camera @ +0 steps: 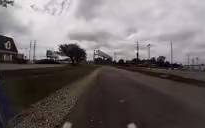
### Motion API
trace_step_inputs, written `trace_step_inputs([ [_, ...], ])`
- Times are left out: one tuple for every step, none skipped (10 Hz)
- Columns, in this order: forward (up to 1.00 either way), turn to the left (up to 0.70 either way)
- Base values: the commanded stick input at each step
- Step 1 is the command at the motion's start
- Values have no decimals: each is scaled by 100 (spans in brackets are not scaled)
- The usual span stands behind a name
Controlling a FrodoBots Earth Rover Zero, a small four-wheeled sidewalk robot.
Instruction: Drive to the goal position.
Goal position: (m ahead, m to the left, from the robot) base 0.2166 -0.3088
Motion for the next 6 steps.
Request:
trace_step_inputs([
  [45,0],
  [45,0],
  [45,0],
  [45,0],
  [45,0],
  [45,0],
])
